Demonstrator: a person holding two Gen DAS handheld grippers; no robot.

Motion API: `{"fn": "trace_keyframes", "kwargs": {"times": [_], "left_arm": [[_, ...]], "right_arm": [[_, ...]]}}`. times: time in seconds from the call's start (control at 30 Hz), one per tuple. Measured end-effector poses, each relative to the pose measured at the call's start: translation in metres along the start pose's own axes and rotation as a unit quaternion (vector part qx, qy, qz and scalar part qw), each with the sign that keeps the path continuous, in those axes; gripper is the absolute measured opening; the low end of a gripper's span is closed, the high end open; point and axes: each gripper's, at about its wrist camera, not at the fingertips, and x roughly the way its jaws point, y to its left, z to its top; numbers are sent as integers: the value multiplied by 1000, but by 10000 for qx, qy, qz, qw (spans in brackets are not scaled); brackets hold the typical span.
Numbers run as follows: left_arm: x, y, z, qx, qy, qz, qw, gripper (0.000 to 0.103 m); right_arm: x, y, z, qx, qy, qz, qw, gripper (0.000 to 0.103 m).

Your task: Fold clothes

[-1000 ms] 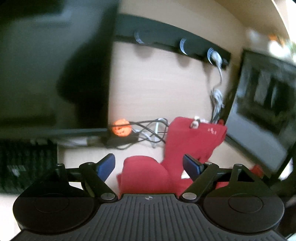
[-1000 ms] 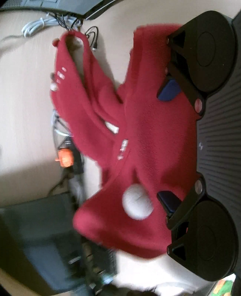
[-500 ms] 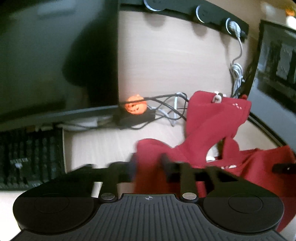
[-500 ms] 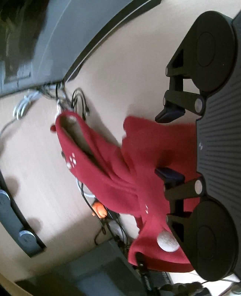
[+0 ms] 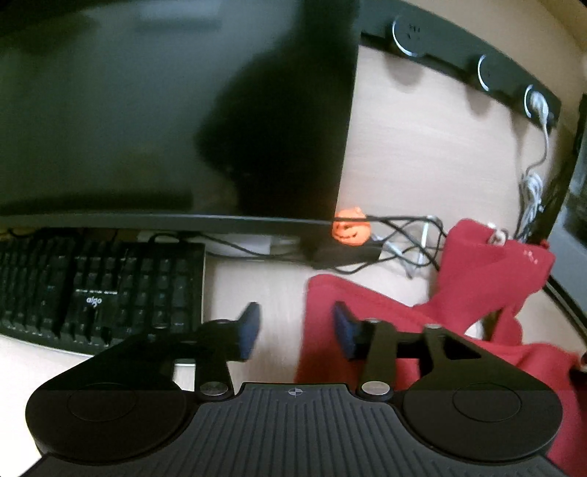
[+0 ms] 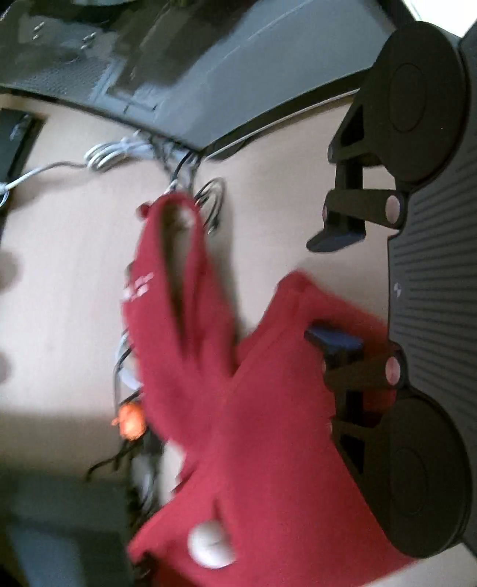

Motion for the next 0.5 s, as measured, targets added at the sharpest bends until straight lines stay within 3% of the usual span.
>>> {"fn": "trace_keyframes", "kwargs": {"times": [0.07,0.2,0.33,0.43,0.5], "left_arm": [[-9,-3,5,95,-132,10,9999,62],[-28,-10,17,97,-451,-43,9989,74],[-42,-25,24,265,-555,-618,9962,80],[-35,-40,16,581,-211,-1121,9918,80],[-22,-48,7,731,51,-1263,9893,80]], "right_arm": [[2,0,-3,-87,10,-175,9998,64],[8,0,-3,-196,60,-394,9990,64],[14,4,5,-256,71,-589,9979,67],[-12,-3,22,283,-301,-211,9989,67],[-39,-2,33,565,-717,313,9953,76]]}}
